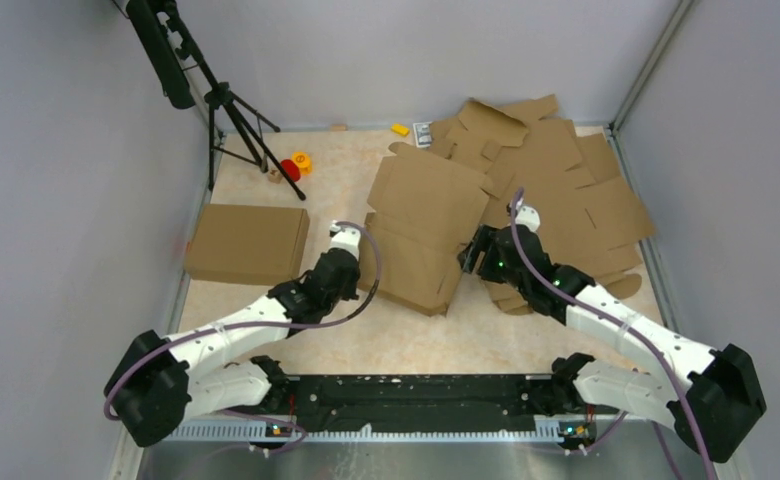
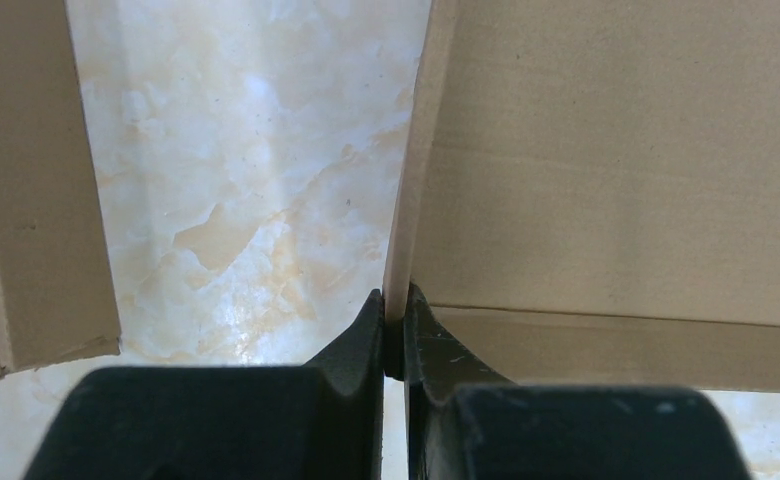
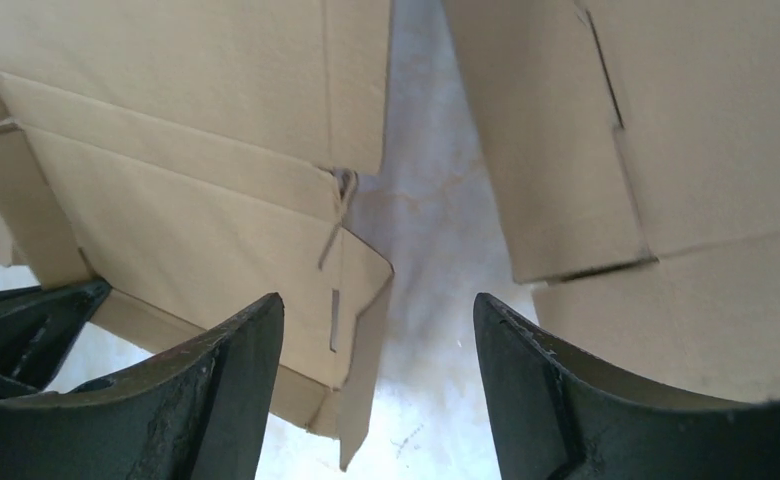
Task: Fold the paper box
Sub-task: Fold the paper box at the center of the board.
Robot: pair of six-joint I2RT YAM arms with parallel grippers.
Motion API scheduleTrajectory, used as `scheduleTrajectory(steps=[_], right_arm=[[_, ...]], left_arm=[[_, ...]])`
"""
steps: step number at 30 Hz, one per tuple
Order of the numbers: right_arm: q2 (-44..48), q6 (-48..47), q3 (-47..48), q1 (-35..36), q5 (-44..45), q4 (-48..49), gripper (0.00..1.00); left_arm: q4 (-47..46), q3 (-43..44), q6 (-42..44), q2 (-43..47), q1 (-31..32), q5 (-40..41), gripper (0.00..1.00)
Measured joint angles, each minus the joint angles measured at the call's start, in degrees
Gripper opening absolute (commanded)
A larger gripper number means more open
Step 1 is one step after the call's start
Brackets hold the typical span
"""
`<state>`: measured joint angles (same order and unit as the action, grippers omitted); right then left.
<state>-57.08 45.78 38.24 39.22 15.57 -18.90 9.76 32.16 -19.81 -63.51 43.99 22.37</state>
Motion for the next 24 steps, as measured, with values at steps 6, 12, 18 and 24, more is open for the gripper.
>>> scheduleTrajectory(steps=[6, 12, 18, 24], right_arm=[[-1.2, -4.7, 0.0, -0.2, -0.9, 9.2, 0.57], [-7.0, -5.8, 0.1, -0.8, -1.4, 12.2, 0.40], [-9.4, -7.3, 0.1, -0.8, -1.9, 13.0, 0.37], [-9.4, -10.2, 0.4, -0.8, -1.5, 13.3, 0.49]], left_arm=[[-3.3, -3.8, 0.2, 3.3, 0.0, 0.2, 0.00], [-5.0, -3.9, 0.4, 4.0, 0.1, 0.2, 0.00], [-6.0, -4.5, 0.4, 4.2, 0.3, 0.0, 0.00], [-6.0, -4.7, 0.4, 3.9, 0.3, -0.5, 0.00]])
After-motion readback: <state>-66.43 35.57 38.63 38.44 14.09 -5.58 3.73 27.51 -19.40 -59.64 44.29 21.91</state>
